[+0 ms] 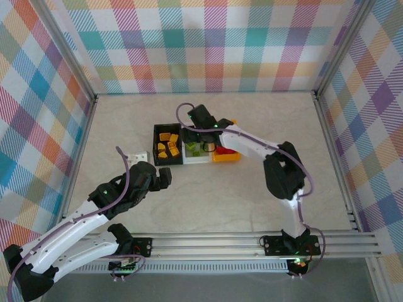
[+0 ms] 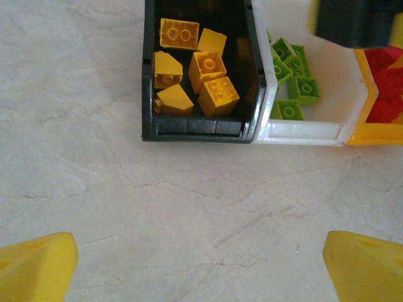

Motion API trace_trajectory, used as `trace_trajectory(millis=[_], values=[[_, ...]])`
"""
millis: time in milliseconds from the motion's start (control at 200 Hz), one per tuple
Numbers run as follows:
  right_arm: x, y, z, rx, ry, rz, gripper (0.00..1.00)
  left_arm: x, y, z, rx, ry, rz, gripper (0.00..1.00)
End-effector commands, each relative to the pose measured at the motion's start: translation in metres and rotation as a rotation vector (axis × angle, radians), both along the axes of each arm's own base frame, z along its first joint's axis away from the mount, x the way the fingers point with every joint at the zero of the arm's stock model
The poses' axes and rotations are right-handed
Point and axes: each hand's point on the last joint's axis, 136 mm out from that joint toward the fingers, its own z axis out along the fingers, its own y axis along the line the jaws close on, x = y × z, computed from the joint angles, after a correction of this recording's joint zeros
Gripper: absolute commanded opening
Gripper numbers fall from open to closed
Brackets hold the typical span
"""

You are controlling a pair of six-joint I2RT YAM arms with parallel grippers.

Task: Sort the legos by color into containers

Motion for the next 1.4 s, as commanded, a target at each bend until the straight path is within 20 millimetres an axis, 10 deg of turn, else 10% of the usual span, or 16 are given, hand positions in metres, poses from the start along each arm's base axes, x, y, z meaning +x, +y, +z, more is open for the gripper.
trace_trajectory(millis=[0,315,495,690,955,1395], values=[[-0.018,-0.018,0.062,0.108,-0.13,-0.006,0.8,0.013,0.007,0.032,0.008,-0.112,0.043,1.0],[-0.079,-0.09,0.069,0.202,-0.184,-0.111,0.94,0.081,0.05,0.1,0.288,-0.423,0.308,1.0],[-0.094,-0.126,0.059,0.18,-0.218,-0.2,1.0,0.14,0.102,0.036,0.38,-0.235,0.397,1.0],[-0.104,-0.166,0.048,0.129,-0.234,-0.34,1.0,0.162,0.141,-0.044,0.481,-0.142,0.443,1.0],[-0.115,-0.203,0.043,0.06,-0.271,-0.41,1.0,0.178,0.12,-0.093,0.39,-0.215,0.296,1.0],[-0.107,-0.244,0.05,0.027,-0.431,-0.429,1.0,0.17,0.115,-0.105,0.22,-0.302,0.187,1.0]])
